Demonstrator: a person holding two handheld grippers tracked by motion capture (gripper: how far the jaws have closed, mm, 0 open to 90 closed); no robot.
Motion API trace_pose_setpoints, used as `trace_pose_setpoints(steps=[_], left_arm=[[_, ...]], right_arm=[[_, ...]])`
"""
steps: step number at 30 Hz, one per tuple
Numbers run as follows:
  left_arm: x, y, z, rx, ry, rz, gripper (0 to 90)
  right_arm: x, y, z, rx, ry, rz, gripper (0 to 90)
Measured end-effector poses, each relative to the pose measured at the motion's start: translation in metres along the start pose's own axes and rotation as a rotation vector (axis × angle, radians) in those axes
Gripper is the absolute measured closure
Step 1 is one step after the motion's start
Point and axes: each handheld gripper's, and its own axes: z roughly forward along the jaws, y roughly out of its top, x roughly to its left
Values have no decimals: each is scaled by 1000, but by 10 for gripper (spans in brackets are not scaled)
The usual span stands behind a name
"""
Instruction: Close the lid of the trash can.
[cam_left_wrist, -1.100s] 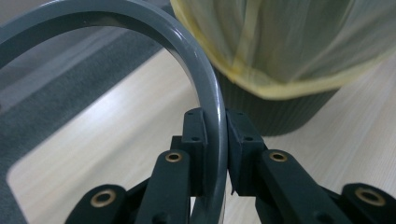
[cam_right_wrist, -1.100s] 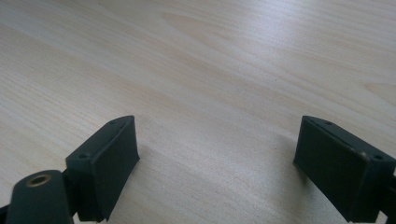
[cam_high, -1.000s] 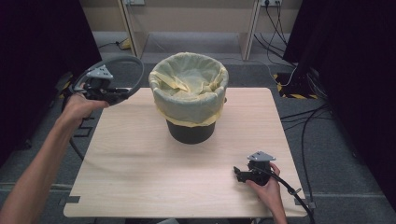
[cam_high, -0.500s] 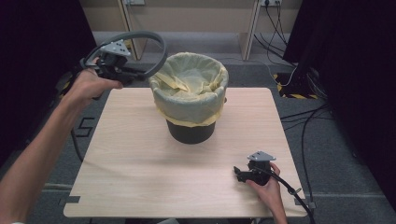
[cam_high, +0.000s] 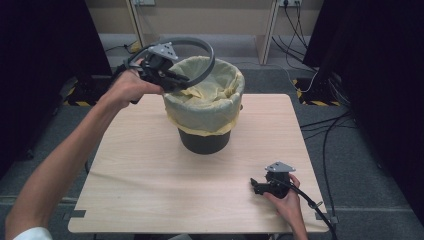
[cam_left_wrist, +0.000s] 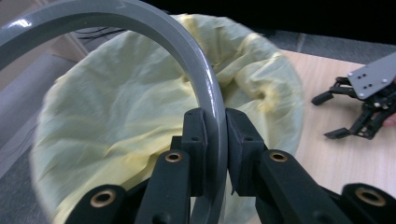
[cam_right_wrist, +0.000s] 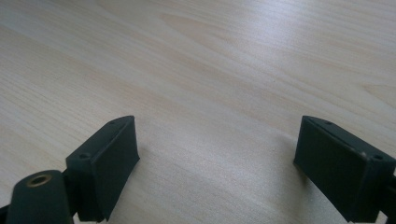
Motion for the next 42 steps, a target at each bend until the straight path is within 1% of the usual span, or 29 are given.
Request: trace_pose_setpoints(steps=[2,4,5,9,13,16,19,22,24,25,29,31,34,36,39,40,42], left_arm=[[-5,5,7,0,-19,6,787],[-12,9,14,7,-39,26,787],[-15,11,17,8,-44,29,787],[-23,13,29,18,-67,36,786],[-33,14,39,26,-98,53,784],[-40,15,44,39,-107,70,783],[-43,15,46,42,-107,74,781],[-47,18,50,32,-119,74,780],[-49,18,53,41,-124,76,779],[-49,17,56,50,-116,79,778],[-47,17,57,41,-113,64,770],[-49,18,58,28,-123,70,760],[-49,18,59,21,-125,72,736],[-49,18,57,9,-131,67,691],[-50,17,50,-32,-131,53,621],[-49,17,46,-46,-128,46,586],[-46,17,38,-72,-105,40,555]], right_arm=[[0,0,0,0,1,1,140],[0,0,0,0,0,0,140],[0,0,0,0,0,1,139],[0,0,0,-1,0,-3,139],[0,0,0,-2,1,0,140],[0,0,0,-1,1,3,139],[0,0,0,-1,1,2,139],[0,0,0,-1,1,0,139],[0,0,0,-2,0,-1,139],[0,0,0,-2,0,1,139],[0,0,0,-1,1,2,140],[0,0,0,0,1,2,139],[0,0,0,-2,1,2,140],[0,0,0,-2,1,2,140],[0,0,0,-3,2,-3,139],[0,0,0,-2,1,-2,140],[-1,0,0,-2,3,-4,139]])
